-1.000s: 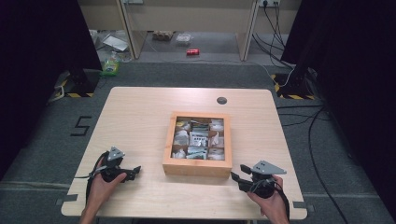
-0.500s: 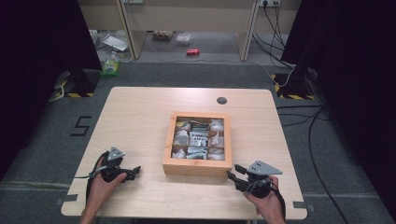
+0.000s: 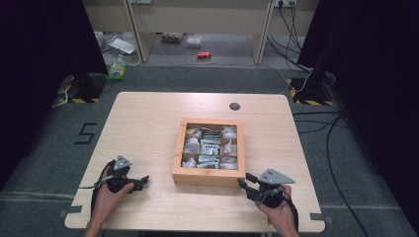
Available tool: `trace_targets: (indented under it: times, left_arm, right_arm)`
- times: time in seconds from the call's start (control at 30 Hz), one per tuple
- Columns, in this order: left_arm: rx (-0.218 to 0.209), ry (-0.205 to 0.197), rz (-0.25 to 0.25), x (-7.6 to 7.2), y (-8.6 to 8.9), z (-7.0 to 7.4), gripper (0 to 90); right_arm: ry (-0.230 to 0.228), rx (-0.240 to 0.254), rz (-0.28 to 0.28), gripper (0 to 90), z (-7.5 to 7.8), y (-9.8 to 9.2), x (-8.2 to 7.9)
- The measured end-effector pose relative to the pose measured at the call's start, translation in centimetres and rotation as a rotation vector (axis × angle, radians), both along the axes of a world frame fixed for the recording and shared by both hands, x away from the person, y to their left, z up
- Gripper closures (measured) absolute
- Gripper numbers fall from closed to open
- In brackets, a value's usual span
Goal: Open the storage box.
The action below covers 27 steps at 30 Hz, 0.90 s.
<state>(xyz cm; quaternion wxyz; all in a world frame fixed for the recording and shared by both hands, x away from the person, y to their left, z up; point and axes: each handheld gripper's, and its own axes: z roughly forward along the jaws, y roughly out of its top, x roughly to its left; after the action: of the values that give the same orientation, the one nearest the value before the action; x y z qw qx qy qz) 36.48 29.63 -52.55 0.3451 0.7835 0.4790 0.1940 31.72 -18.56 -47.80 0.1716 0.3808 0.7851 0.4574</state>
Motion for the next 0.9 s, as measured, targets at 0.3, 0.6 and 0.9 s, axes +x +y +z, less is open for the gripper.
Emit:
trace_targets:
  times: [0.3,0.6,0.9]
  left_arm:
    - [0.0,0.0,0.0,0.0,0.0,0.0,0.0]
    - [0.0,0.0,0.0,0.0,0.0,0.0,0.0]
    - [0.0,0.0,0.0,0.0,0.0,0.0,0.0]
  right_arm:
    - [-0.009,-0.008,-0.008,61.5,0.2,0.2,-0.1]
    - [-0.027,0.005,-0.004,62.0,0.5,0.2,0.0]
    - [-0.036,0.074,0.01,63.0,1.2,0.1,0.3]
